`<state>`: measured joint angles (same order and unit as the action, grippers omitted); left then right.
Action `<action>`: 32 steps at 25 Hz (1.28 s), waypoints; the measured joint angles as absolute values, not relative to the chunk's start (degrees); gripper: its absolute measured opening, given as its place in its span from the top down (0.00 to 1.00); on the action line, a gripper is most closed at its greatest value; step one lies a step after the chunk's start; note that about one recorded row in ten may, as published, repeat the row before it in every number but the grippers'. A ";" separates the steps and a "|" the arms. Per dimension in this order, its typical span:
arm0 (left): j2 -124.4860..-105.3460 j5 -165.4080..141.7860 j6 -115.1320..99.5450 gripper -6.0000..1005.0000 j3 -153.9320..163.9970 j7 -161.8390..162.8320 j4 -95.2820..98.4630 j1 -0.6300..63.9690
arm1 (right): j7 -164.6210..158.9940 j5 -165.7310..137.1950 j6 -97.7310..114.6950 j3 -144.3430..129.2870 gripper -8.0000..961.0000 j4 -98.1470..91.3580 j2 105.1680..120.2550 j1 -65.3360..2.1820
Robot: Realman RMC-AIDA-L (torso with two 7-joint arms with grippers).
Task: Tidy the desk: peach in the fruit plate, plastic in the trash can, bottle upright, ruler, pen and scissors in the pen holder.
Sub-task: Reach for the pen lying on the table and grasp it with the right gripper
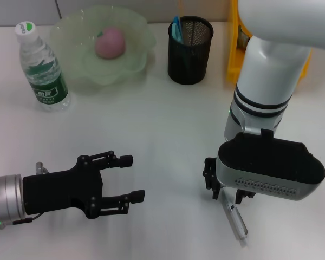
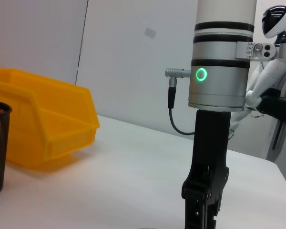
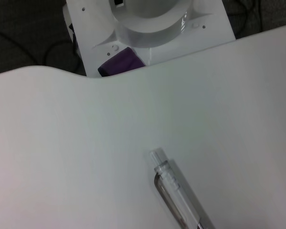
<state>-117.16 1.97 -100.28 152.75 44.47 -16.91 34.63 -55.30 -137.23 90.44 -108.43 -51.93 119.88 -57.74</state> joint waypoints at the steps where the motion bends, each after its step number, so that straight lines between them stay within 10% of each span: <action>1: -117.16 1.98 -100.28 0.20 152.75 44.47 -16.88 34.63 | -55.30 -137.23 90.44 -108.44 0.60 -51.78 119.88 -57.80; 32: -117.59 2.55 -100.55 0.20 152.75 44.58 -16.61 34.36 | -54.48 -137.14 89.21 -108.53 0.71 -49.13 119.88 -58.70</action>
<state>-117.59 2.55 -100.55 152.75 44.58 -16.61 34.36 -54.48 -137.14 89.21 -108.53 -49.13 119.88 -58.70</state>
